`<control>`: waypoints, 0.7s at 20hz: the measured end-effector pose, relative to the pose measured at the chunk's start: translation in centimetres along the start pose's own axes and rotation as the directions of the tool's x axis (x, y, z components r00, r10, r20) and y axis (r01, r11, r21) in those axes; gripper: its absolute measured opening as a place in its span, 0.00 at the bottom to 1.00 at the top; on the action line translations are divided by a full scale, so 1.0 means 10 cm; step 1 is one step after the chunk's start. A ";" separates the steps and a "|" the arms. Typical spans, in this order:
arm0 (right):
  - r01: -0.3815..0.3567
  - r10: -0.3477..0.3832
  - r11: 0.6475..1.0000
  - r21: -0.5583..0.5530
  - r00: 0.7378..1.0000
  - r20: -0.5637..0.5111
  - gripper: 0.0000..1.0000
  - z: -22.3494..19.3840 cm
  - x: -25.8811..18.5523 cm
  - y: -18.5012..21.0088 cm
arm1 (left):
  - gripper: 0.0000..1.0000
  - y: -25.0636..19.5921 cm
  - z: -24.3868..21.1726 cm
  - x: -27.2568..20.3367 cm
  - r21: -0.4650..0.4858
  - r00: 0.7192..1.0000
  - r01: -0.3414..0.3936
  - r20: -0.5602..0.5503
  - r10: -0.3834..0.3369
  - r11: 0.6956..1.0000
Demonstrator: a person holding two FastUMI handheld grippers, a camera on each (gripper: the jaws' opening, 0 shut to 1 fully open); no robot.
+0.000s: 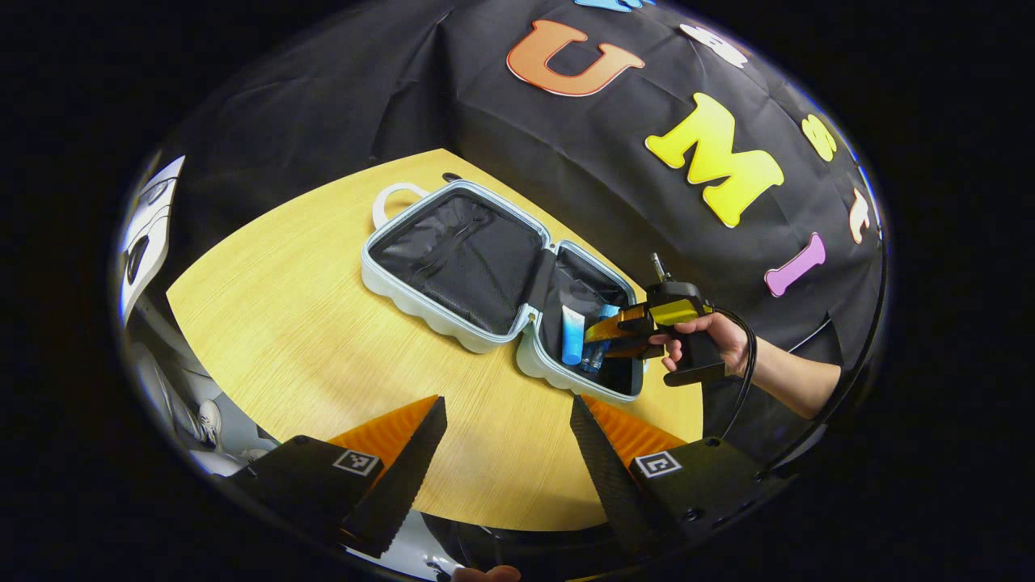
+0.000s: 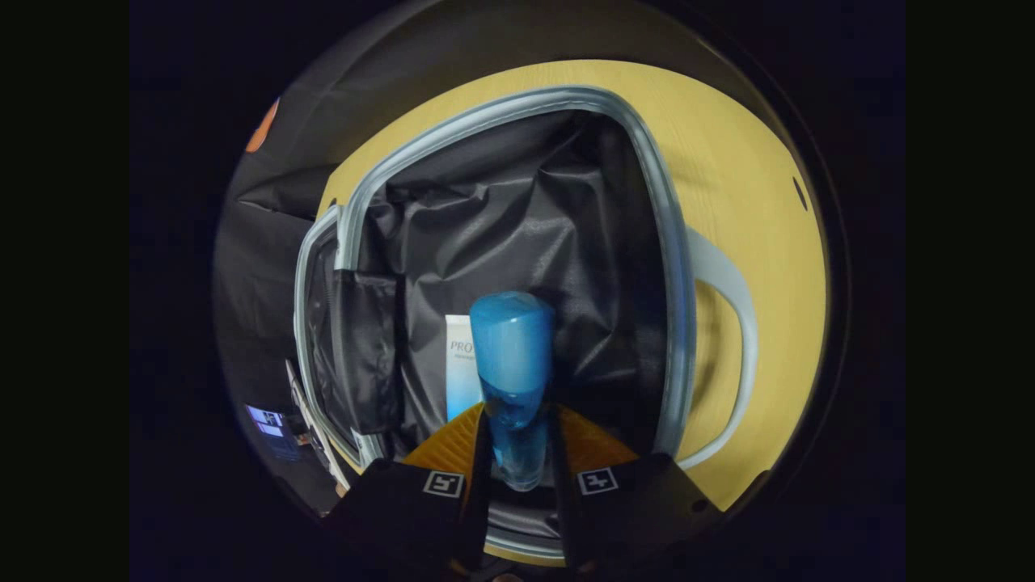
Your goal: First open the suitcase, pack the skin care products into it, and then close the suitcase.
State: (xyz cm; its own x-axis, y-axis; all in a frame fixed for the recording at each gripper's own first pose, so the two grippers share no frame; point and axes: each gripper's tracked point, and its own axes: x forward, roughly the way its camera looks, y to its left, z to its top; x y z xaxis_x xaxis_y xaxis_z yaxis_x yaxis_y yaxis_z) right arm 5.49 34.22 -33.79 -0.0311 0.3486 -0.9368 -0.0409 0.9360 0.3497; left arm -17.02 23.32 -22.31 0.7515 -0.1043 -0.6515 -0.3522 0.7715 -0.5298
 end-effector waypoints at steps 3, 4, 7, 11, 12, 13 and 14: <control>-0.017 0.017 1.000 0.004 1.000 0.012 0.34 0.01 -0.01 0.07 | 0.99 0.02 0.06 -0.03 -0.015 1.000 0.001 0.009 -0.001 1.000; -0.022 0.022 1.000 -0.005 1.000 0.020 0.40 0.02 -0.03 0.09 | 0.99 0.03 0.07 -0.05 -0.015 1.000 0.000 0.013 0.000 1.000; -0.004 0.006 0.999 -0.036 0.999 0.053 0.46 0.07 -0.10 0.04 | 0.99 0.07 0.13 -0.03 -0.001 1.000 -0.007 0.024 0.007 1.000; -0.026 0.035 0.997 -0.079 0.992 0.125 0.65 0.03 -0.40 0.04 | 0.99 0.14 0.39 0.03 0.036 0.997 0.000 0.073 -0.003 0.999; -0.027 0.042 0.994 -0.105 0.989 0.144 0.68 -0.04 -0.51 0.04 | 0.99 0.17 0.53 0.04 0.058 0.994 0.003 0.108 -0.009 0.998; -0.036 0.060 0.990 -0.139 0.983 0.173 0.67 -0.10 -0.63 0.07 | 0.99 0.21 0.68 0.07 0.078 0.989 0.007 0.145 -0.019 0.997; -0.042 0.080 0.983 -0.180 0.974 0.211 0.75 -0.15 -0.77 0.09 | 0.99 0.26 0.83 0.10 0.087 0.984 0.009 0.179 -0.025 0.996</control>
State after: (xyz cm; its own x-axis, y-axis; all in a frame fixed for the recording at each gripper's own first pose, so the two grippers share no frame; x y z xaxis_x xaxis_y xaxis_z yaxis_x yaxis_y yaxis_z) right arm 4.21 32.30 -26.20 0.1766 0.4250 -0.8878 -0.2192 0.8963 0.3855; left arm -12.61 30.44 -19.83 0.8477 -0.0096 -0.5305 -0.2953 0.8221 -0.4868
